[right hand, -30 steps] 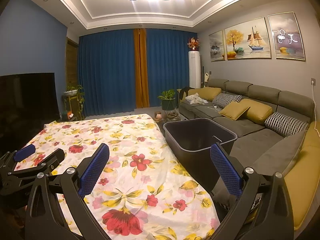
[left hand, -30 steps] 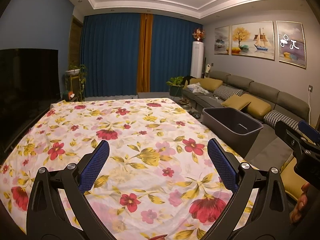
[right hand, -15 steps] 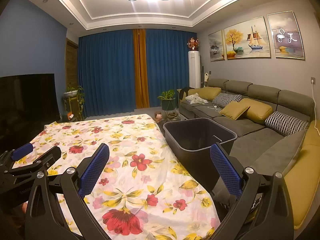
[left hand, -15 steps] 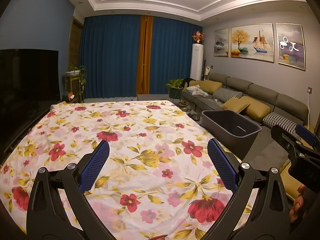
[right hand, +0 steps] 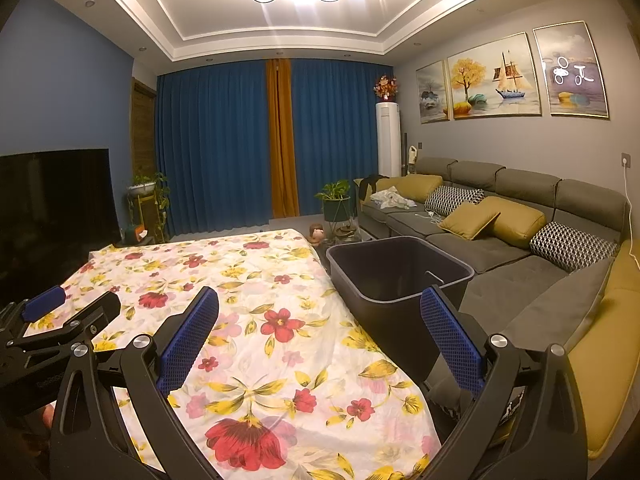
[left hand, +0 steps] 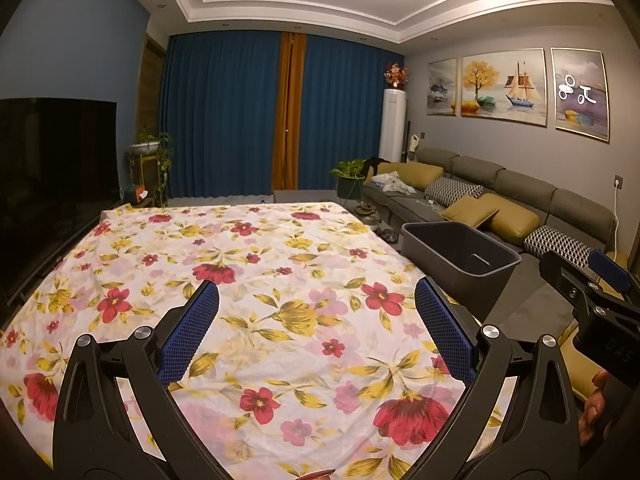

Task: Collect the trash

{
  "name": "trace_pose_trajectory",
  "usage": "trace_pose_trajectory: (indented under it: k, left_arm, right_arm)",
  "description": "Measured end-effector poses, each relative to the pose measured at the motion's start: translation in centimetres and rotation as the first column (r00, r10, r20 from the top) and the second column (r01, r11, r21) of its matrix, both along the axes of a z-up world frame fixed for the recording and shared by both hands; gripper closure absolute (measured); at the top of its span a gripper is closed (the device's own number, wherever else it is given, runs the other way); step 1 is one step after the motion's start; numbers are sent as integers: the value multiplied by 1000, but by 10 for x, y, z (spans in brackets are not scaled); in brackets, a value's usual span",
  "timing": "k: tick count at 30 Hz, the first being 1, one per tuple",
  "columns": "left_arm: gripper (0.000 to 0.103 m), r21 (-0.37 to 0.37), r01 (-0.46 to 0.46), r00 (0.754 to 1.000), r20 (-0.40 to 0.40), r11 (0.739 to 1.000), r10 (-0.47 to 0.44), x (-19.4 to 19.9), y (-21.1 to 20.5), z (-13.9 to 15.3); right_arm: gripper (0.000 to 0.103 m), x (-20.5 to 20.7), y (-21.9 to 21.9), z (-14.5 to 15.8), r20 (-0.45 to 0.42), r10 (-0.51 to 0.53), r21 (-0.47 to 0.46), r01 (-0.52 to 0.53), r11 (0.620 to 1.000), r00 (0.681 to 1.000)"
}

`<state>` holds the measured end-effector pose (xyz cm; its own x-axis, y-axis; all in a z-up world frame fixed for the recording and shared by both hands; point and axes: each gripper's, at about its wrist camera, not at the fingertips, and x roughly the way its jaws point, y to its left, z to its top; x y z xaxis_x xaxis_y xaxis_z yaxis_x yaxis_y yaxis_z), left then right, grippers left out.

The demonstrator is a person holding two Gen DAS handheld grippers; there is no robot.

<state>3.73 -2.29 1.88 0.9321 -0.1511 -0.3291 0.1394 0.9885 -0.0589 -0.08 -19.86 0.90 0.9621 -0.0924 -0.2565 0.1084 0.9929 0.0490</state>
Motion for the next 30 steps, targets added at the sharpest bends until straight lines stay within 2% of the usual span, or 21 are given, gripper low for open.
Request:
trace_pose_trajectory:
  k: [18, 24, 30]
  left_arm:
    - [6, 7, 17, 1000, 6, 1000, -17, -1, -3, -1]
    - [22, 30, 38, 999, 3, 999, -38, 0, -9, -1]
    - [23, 33, 47, 999, 5, 998, -47, -1, -10, 0]
  right_arm:
    - [6, 0, 0, 0, 0, 0, 2, 0, 1000, 1000]
    - [6, 0, 0, 1, -2, -1, 6, 1, 1000, 1000]
    - [6, 0, 0, 1, -1, -2, 6, 2, 1000, 1000]
